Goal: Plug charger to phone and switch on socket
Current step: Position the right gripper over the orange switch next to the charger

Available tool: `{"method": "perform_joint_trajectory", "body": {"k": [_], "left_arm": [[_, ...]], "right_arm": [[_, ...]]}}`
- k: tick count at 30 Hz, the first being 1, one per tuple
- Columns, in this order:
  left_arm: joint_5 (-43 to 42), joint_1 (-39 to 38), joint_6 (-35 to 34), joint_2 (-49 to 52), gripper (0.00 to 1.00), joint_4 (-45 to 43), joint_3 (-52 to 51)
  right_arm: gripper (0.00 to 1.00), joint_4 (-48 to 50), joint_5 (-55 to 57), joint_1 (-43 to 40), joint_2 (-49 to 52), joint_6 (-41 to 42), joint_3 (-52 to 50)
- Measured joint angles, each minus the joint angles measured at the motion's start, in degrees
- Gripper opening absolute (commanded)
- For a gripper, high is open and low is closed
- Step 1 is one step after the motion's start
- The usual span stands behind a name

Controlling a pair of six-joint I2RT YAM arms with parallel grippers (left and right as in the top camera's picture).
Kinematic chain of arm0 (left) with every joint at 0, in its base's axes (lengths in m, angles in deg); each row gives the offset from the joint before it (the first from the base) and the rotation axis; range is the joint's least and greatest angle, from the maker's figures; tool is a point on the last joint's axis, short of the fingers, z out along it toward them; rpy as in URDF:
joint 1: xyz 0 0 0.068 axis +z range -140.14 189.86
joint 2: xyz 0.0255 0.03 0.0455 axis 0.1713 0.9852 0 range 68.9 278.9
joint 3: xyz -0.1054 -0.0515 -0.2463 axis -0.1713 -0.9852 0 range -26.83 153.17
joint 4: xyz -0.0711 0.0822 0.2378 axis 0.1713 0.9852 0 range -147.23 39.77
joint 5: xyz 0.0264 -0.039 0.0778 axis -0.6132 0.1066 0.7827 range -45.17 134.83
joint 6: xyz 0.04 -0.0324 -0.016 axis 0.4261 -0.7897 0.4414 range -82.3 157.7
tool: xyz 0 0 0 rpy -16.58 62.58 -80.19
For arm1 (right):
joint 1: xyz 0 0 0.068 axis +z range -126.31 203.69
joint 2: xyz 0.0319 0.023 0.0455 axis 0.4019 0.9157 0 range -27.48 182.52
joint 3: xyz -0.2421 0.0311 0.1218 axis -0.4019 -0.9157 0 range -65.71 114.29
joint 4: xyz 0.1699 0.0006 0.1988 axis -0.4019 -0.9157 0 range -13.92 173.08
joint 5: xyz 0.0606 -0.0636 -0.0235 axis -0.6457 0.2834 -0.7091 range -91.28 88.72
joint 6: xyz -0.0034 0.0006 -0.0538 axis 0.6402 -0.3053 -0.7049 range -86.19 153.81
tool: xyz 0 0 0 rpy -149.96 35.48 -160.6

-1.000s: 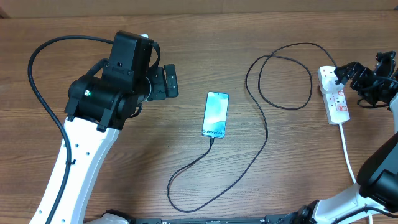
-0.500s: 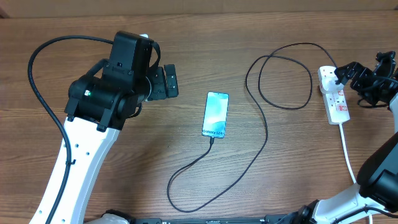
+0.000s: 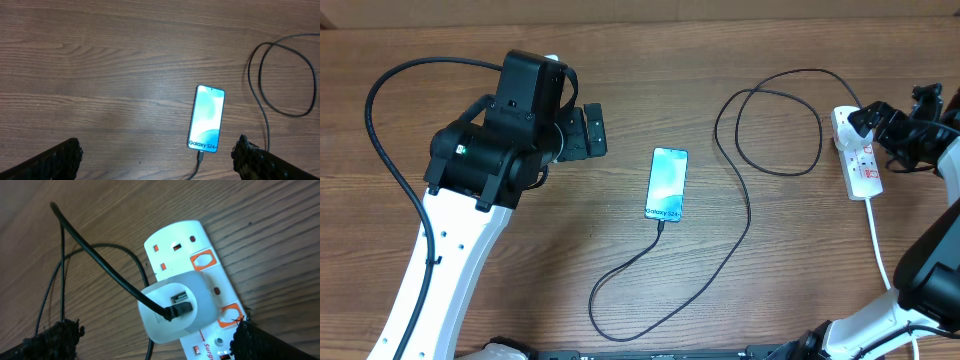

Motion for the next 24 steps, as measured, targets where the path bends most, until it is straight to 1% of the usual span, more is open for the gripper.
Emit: {"method": "perform_joint_trajectory", "body": {"k": [7,24], "left_arm": [[0.0,0.0,0.0,0.0,1.0,0.0,0.0],[0.0,0.0,0.0,0.0,1.0,0.0,0.0]], "right_arm": [[1.0,0.4,0.0,0.6,2.3,0.0,0.0],[1.0,0.7,0.7,0.6,2.4,-0.1,0.0]]}}
